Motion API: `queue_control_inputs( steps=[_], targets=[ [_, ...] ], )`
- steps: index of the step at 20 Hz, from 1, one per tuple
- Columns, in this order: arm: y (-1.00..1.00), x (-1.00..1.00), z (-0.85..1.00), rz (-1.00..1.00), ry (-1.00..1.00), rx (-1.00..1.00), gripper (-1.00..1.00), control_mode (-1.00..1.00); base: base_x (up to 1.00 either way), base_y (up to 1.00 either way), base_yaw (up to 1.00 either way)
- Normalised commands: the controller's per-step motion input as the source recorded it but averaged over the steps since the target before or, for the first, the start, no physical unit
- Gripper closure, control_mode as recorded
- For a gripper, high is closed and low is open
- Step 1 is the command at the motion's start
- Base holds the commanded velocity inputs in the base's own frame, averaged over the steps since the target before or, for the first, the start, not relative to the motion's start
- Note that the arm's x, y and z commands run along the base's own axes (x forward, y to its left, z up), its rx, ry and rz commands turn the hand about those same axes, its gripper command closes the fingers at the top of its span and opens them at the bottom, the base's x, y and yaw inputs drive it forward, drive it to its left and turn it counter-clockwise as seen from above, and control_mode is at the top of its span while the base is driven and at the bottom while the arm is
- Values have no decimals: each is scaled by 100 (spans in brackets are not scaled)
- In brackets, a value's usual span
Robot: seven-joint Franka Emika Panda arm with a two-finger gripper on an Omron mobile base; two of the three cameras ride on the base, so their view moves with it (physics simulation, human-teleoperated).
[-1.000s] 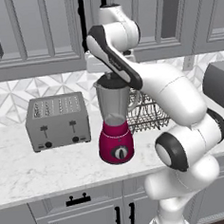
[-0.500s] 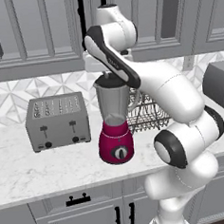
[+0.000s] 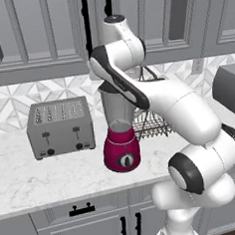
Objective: Close the lid blender by securely placing the lid on top.
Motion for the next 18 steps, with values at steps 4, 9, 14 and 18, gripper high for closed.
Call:
queue_control_inputs(
  steps=[4, 9, 14, 18],
  targets=[
    [0, 27, -22, 0, -19, 0, -100, -100, 0, 0, 0],
    [0, 0, 10, -2, 0, 0, -100, -100, 0, 0, 0],
    [0, -14, 14, -4, -5, 0, -100, -100, 0, 0, 0],
    [9, -81, -1, -3, -20, -4, -100, -100, 0, 0, 0]
  ],
)
